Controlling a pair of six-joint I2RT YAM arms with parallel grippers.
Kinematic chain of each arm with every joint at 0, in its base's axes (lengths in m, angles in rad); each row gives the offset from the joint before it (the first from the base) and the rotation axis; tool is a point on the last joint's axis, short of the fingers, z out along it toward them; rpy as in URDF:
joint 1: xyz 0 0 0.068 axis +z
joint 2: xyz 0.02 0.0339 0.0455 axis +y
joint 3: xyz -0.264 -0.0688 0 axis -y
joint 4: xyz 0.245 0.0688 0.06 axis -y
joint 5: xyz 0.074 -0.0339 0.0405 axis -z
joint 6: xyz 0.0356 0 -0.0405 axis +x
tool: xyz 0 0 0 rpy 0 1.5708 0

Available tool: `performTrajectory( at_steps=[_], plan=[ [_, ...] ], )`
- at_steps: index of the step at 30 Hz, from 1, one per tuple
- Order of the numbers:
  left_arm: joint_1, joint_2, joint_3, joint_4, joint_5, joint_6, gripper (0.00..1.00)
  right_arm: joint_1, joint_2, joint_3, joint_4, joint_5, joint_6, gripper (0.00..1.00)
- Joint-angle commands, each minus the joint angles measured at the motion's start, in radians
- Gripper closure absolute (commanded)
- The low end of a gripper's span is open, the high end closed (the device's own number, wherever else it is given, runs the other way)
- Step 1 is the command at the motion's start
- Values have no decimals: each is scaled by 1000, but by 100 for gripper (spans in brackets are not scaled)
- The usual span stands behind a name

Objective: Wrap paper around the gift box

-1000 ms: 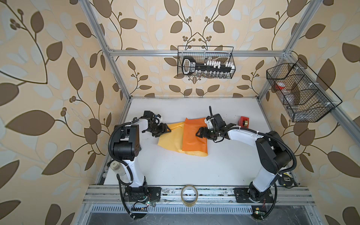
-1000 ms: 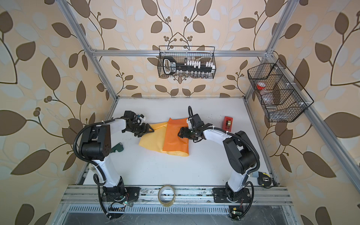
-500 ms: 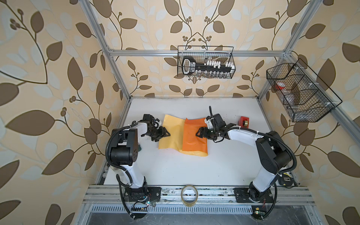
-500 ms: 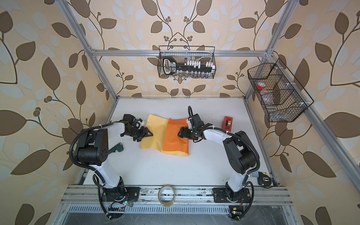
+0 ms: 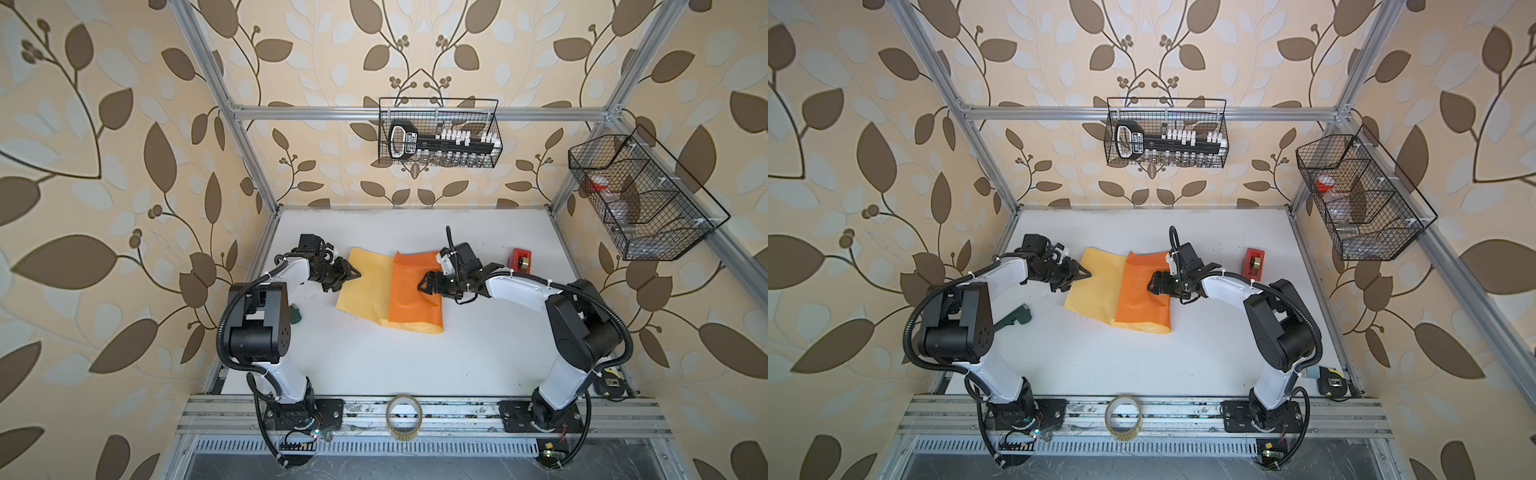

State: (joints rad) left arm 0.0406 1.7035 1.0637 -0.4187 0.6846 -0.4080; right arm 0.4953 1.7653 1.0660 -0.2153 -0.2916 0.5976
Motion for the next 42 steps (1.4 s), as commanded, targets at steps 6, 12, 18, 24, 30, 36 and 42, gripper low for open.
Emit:
performTrajectory(
  at_steps=[6,12,18,24,30,36,42],
  plan=[
    [5,5,84,-83,-82,40,73,9,43,-23,-123,62,-27,16],
    [-2,-27,69,-71,-84,53,95,11,48,-19,-123,65,-23,16],
    [-53,-100,87,-91,-43,53,100,14,48,-15,-127,72,-22,16],
    [-133,-120,150,-126,-7,-7,100,19,43,-16,-126,78,-15,16],
    [-281,-132,211,-188,-55,37,100,27,44,-11,-129,81,-10,16],
    [-349,-101,264,-204,-84,-11,100,34,42,-5,-130,85,-10,16],
    [-405,-35,289,-124,-46,-123,100,41,42,-5,-129,86,-5,16]
  ],
)
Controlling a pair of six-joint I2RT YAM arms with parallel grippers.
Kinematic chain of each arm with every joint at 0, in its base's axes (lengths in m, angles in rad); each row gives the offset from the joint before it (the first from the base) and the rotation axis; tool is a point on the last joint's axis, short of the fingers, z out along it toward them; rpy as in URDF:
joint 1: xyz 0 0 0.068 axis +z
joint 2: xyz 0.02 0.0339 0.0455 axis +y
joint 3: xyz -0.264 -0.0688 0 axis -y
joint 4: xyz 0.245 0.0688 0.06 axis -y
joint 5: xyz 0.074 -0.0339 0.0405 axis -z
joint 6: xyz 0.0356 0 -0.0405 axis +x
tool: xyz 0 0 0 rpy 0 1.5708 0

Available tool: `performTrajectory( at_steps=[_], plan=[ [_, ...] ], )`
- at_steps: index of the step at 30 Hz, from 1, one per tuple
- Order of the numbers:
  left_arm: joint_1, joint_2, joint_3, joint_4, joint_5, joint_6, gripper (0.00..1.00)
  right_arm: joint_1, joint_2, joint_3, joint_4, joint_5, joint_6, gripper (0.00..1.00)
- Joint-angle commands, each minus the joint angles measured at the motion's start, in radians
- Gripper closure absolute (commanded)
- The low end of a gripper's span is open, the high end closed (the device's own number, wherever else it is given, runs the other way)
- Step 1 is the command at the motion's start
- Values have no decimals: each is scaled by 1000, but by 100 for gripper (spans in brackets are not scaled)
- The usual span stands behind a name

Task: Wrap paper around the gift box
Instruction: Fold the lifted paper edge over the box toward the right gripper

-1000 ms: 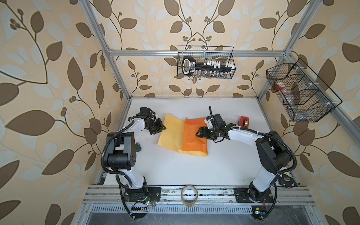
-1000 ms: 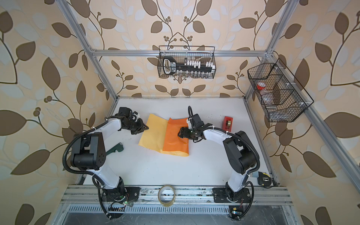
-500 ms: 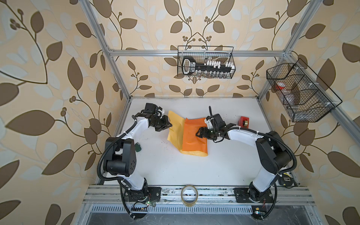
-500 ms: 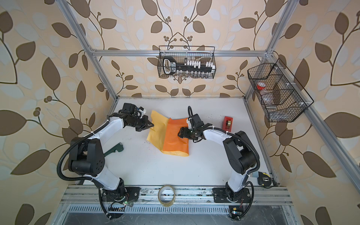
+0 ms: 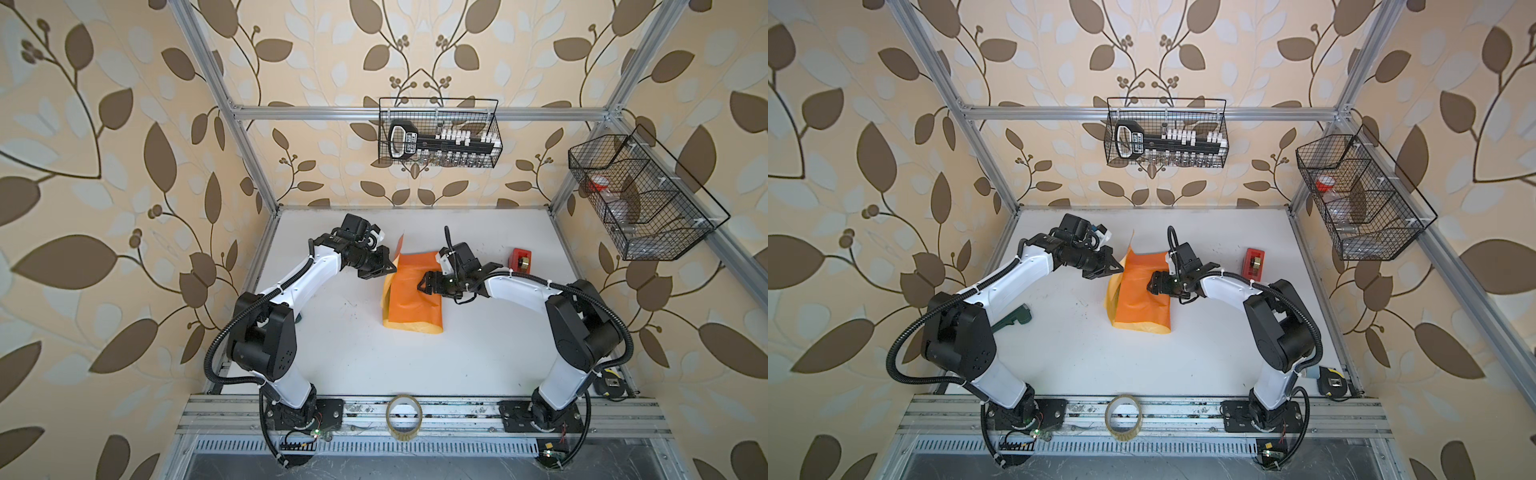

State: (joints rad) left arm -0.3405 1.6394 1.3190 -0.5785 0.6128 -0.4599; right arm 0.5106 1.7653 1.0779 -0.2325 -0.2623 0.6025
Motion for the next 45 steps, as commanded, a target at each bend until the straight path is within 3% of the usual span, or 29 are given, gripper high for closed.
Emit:
performTrajectory(
  at_steps=[1,10,16,29,45],
  plan=[
    [-27,43,34,53,41,-100,100,25,43,-16,-114,58,-13,16],
    [-83,108,70,117,42,-189,100,30,43,-29,-110,60,-2,16],
    [-109,150,49,213,71,-322,100,37,42,-36,-102,62,1,16],
    [-155,243,89,382,128,-493,100,42,28,-82,-74,61,13,16],
    [-195,365,-22,425,94,-407,100,42,-41,-145,-47,61,29,16]
  ],
)
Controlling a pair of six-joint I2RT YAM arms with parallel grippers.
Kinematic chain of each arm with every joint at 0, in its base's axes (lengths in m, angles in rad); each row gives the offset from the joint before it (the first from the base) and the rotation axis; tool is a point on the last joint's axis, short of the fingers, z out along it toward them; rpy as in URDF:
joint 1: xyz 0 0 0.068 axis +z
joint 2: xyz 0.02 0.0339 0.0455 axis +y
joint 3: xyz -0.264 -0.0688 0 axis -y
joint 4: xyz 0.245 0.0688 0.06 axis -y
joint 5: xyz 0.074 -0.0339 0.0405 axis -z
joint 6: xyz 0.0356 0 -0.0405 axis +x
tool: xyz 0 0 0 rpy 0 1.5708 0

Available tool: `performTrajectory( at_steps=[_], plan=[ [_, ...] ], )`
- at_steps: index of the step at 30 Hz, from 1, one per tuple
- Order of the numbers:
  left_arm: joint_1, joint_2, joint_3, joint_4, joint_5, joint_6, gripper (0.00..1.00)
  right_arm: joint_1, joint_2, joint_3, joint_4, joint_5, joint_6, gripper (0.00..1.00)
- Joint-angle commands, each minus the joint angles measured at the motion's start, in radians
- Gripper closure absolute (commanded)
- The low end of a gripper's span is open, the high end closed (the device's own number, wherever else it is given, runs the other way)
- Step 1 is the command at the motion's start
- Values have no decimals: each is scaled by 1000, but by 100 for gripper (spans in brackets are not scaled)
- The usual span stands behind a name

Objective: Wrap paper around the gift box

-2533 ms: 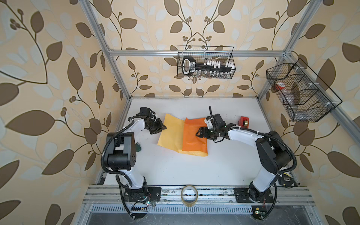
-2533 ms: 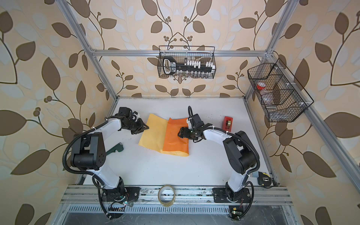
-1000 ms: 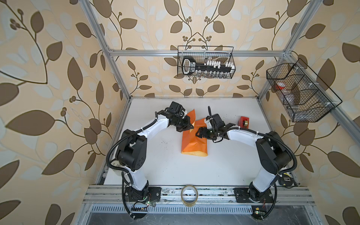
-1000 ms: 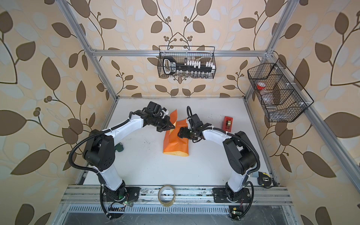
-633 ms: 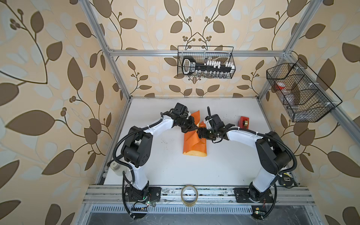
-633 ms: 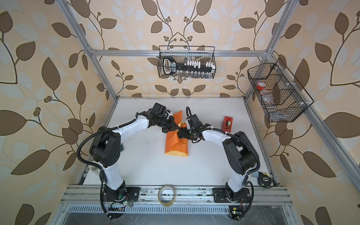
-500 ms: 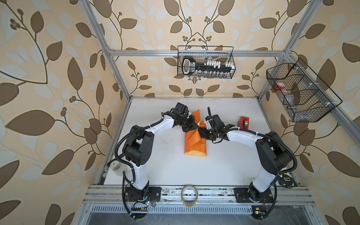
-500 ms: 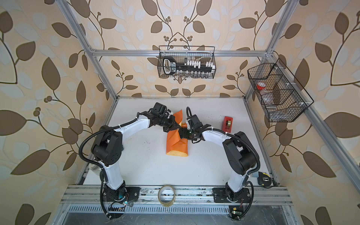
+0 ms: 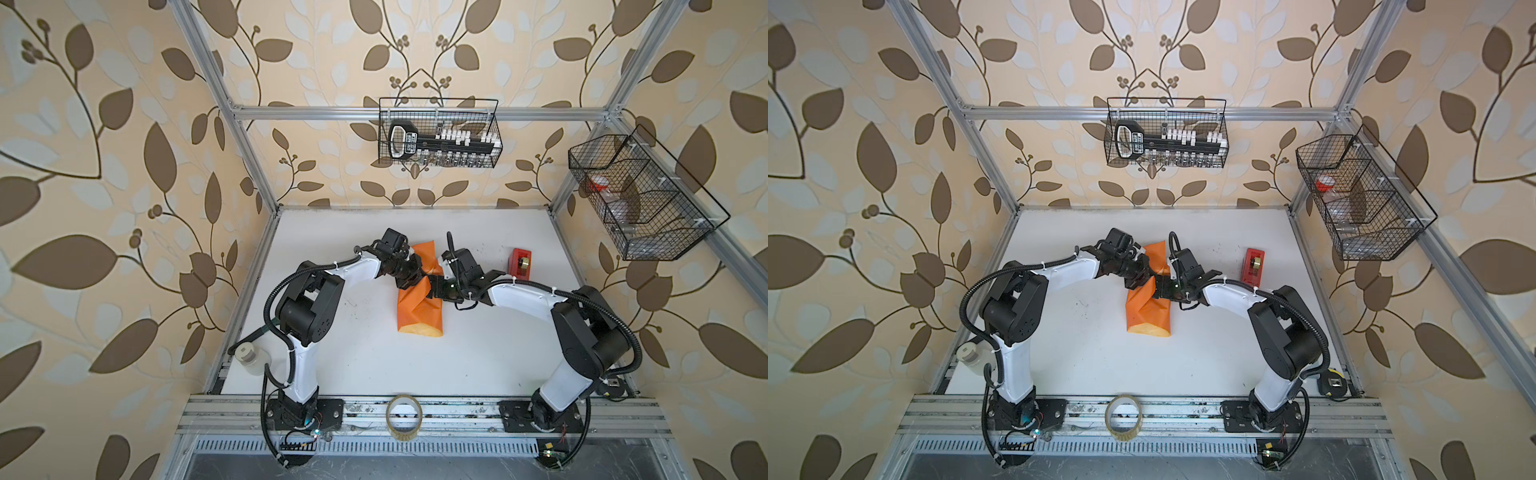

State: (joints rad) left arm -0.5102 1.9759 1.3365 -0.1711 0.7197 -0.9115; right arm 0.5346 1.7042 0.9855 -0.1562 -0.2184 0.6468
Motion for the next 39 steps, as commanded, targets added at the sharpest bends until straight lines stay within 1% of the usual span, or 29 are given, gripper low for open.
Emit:
performTrajectory(
  at_steps=[1,4,8,13,18,21,27,31,35,39],
  plan=[
    [-27,30,-44,6,-22,56,100,19,17,-53,-123,17,-16,16],
    [-25,33,-57,-15,-43,89,100,21,4,-48,-134,17,-25,16],
    [-21,35,-42,-63,-68,140,100,12,-67,-45,-167,17,-41,14],
    [-19,29,-44,-80,-77,160,100,-44,-175,-86,-177,-37,-40,14],
    [-19,23,-43,-85,-77,167,100,-116,-225,-130,-155,-100,-47,14],
    [-19,20,-41,-88,-78,172,100,-147,-218,-129,-120,-152,-45,16],
    [-19,12,-45,-90,-80,177,100,-150,-131,-78,-86,-209,-37,24],
    [-20,9,-38,-91,-78,180,100,-150,-80,-71,-57,-223,-29,35],
    [-20,7,-35,-93,-76,181,100,-150,-50,-78,-46,-223,-22,41],
    [-20,-4,-9,-103,-64,195,100,-150,-37,-98,-44,-203,-21,43]
  ],
)
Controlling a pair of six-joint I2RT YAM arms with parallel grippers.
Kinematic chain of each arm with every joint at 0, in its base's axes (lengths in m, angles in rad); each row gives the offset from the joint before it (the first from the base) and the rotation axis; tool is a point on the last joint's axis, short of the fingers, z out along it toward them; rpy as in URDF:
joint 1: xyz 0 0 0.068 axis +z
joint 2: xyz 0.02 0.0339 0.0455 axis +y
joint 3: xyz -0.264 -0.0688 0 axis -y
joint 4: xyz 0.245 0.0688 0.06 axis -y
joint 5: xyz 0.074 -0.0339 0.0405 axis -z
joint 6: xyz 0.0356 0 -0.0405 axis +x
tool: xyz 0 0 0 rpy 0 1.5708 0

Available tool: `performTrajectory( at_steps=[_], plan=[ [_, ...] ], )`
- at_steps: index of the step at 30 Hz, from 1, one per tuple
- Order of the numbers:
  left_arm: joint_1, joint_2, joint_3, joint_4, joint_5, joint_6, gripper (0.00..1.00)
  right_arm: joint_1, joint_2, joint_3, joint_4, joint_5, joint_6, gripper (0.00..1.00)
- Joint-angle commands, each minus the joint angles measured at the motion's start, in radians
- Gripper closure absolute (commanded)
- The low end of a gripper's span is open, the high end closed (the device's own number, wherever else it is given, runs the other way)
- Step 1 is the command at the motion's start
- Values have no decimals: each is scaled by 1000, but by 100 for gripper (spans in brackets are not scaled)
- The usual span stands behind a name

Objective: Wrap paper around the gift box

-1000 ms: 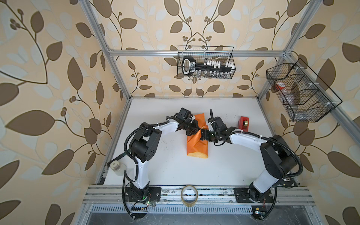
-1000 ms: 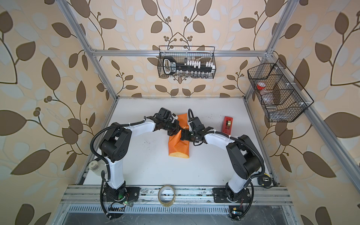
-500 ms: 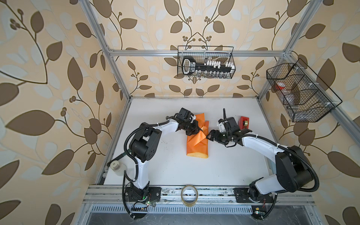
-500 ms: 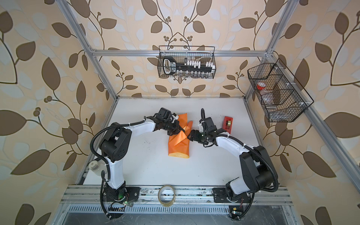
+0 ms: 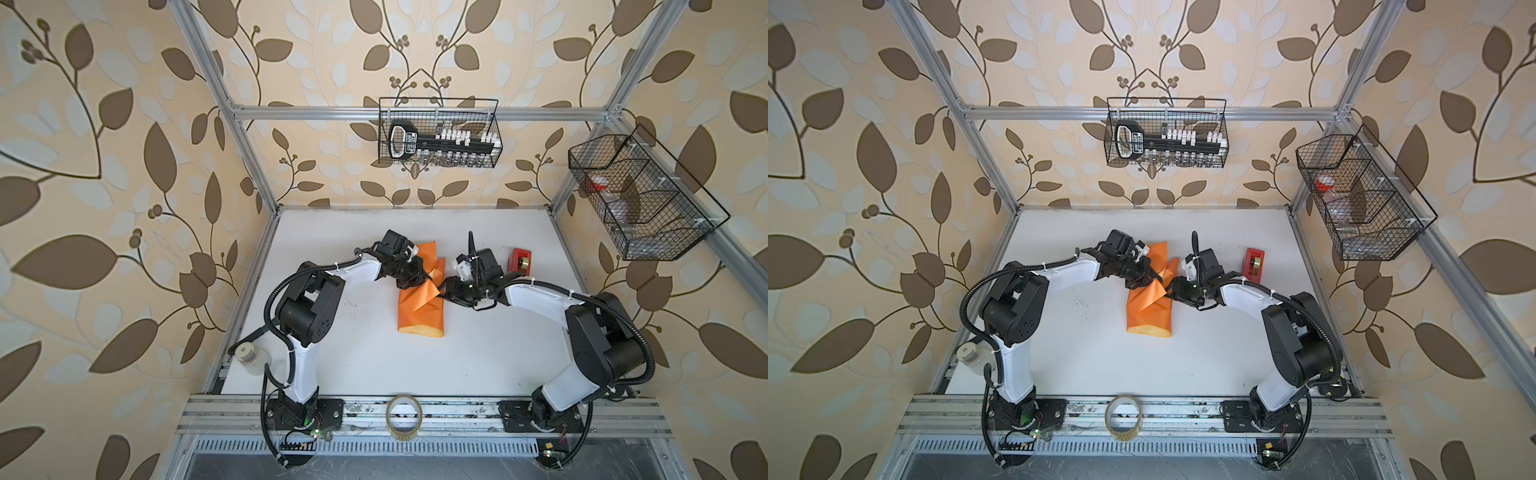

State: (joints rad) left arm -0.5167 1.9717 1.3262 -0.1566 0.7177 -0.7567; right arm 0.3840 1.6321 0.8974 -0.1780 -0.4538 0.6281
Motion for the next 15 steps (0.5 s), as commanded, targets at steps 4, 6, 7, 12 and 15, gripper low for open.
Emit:
performTrajectory(
  at_steps=[4,6,7,12,15],
  plan=[
    [-14,-20,104,-186,-57,98,100,3,34,-34,-22,55,-4,46],
    [-14,-32,143,-206,-48,100,100,4,33,-44,-17,59,-1,48],
    [-18,-37,157,-213,-37,96,100,6,35,-47,-16,62,-1,50],
    [-38,-72,162,-205,7,66,100,19,34,-55,-9,71,10,51],
    [-53,-92,155,-190,27,53,100,27,34,-51,-12,75,14,52]
  ],
)
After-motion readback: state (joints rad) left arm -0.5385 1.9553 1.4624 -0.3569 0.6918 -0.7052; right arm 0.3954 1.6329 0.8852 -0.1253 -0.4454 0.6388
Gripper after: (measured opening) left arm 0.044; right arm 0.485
